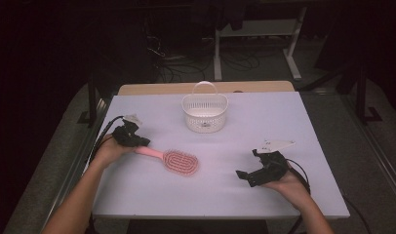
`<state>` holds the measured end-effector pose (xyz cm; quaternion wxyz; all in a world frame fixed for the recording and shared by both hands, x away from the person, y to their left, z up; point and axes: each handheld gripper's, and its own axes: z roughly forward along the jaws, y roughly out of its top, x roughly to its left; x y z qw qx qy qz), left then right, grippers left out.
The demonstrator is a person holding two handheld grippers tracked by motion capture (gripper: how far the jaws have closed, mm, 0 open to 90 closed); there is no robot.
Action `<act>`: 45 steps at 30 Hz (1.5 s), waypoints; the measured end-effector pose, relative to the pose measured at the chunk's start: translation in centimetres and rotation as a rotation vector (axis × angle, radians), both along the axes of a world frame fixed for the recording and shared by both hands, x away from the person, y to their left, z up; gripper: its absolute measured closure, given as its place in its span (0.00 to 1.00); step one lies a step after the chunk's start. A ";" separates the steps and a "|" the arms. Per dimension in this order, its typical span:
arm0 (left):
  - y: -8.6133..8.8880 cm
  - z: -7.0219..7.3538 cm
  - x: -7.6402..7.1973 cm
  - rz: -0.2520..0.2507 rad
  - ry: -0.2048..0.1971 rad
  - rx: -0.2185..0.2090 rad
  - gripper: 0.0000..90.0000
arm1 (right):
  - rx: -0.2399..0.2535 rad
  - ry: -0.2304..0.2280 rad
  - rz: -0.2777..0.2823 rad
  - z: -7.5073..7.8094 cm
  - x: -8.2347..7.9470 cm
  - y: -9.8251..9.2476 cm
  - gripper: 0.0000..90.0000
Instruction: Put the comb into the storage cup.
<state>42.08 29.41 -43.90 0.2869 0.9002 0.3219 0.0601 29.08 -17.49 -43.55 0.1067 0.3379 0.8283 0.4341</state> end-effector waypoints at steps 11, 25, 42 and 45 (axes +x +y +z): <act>1.1 0.1 -2.0 -0.002 0.004 -0.022 1.00 | 0.002 0.000 0.000 0.0 0.0 0.0 0.01; 1.6 0.3 -5.0 -0.038 0.014 -0.036 1.00 | 0.003 -0.001 0.001 0.0 0.0 0.0 0.01; 2.3 0.2 -8.7 -0.071 0.051 -0.084 1.00 | 0.006 0.000 0.000 0.1 0.0 0.0 0.01; 2.3 0.2 -9.2 -0.074 0.055 -0.087 1.00 | 0.005 -0.001 0.002 0.1 -0.1 0.1 0.01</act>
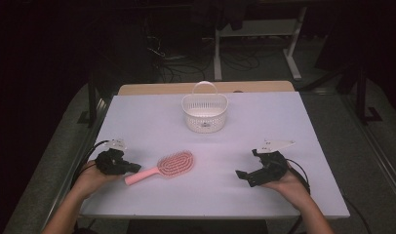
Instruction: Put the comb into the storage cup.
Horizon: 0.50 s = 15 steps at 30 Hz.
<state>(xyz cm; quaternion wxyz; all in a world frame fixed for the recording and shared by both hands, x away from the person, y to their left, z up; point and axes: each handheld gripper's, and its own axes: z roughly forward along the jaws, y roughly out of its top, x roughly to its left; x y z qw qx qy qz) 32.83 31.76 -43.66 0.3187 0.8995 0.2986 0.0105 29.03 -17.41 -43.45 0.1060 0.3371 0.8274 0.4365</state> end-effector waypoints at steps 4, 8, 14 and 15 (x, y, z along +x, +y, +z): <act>0.0 0.0 -0.7 -0.009 0.005 -0.005 1.00 | 0.001 -0.001 0.002 0.0 0.0 0.0 0.01; 0.0 -0.1 -1.3 -0.018 0.014 -0.015 1.00 | -0.001 0.000 0.002 0.0 0.0 0.1 0.01; -0.3 -0.3 -2.0 -0.031 0.024 -0.025 1.00 | -0.001 -0.001 0.002 0.0 0.0 0.1 0.01; -0.3 -0.3 -2.2 -0.032 0.027 -0.026 1.00 | -0.001 -0.002 0.002 0.0 0.0 0.1 0.01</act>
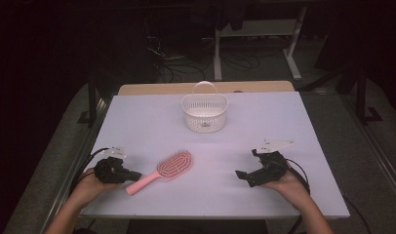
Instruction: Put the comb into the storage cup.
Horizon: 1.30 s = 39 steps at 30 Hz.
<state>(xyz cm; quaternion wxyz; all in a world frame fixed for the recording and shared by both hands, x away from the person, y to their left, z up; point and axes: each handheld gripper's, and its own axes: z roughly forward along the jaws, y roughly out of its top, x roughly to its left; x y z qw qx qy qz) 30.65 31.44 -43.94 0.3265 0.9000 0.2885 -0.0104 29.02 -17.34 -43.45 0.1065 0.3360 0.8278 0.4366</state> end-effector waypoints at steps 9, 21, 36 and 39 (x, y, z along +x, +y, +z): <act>0.2 0.8 0.2 0.035 -0.040 -0.050 1.00 | 0.000 0.000 0.001 0.0 0.0 0.0 0.01; -1.5 3.0 0.9 0.065 -0.140 -0.169 0.71 | -0.001 0.001 0.003 0.0 0.0 0.1 0.01; -3.8 3.5 1.6 0.082 -0.230 -0.260 0.24 | 0.002 -0.002 0.007 0.0 0.0 0.1 0.01; -3.8 3.3 1.5 0.090 -0.236 -0.265 0.13 | -0.001 -0.004 0.010 0.0 -0.1 0.1 0.01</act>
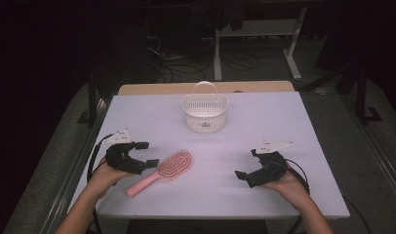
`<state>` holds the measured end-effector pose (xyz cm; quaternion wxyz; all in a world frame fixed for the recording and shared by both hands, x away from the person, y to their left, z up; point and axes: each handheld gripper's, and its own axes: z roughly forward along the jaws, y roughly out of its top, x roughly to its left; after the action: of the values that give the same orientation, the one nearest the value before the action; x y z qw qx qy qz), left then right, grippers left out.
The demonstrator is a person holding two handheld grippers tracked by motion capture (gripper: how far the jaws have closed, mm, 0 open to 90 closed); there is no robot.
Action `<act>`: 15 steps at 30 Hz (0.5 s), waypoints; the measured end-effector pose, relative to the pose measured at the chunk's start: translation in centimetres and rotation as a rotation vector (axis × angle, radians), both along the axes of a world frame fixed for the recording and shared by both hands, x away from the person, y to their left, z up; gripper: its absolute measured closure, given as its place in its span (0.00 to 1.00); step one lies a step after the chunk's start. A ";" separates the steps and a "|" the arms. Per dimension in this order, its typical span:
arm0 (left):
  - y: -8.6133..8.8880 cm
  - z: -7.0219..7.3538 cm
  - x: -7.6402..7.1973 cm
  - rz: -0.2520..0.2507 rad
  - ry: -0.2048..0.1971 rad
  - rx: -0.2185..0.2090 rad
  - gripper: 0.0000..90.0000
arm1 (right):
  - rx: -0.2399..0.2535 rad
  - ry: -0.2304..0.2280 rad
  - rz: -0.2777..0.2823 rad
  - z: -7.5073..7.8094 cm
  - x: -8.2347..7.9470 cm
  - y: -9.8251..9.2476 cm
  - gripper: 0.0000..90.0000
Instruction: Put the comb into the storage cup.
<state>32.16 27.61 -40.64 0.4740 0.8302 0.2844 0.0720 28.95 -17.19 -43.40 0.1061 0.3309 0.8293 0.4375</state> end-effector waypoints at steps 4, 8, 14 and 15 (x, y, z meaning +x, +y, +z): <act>0.2 -0.2 -0.1 0.007 -0.006 -0.010 0.02 | -0.002 0.000 0.000 0.0 0.0 0.0 0.01; 0.7 -0.6 -0.2 0.019 -0.012 -0.013 0.00 | -0.001 0.000 0.001 0.0 0.0 -0.1 0.01; 1.0 -0.5 -0.2 0.023 -0.015 -0.020 0.00 | 0.000 0.000 -0.002 0.0 -0.1 -0.1 0.01; 1.0 -0.5 -0.1 0.022 -0.018 -0.020 0.00 | 0.000 0.000 -0.003 0.0 -0.1 -0.1 0.01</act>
<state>32.01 28.62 -41.10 0.4837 0.8217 0.2902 0.0818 28.86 -17.30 -43.41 0.1067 0.3322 0.8290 0.4371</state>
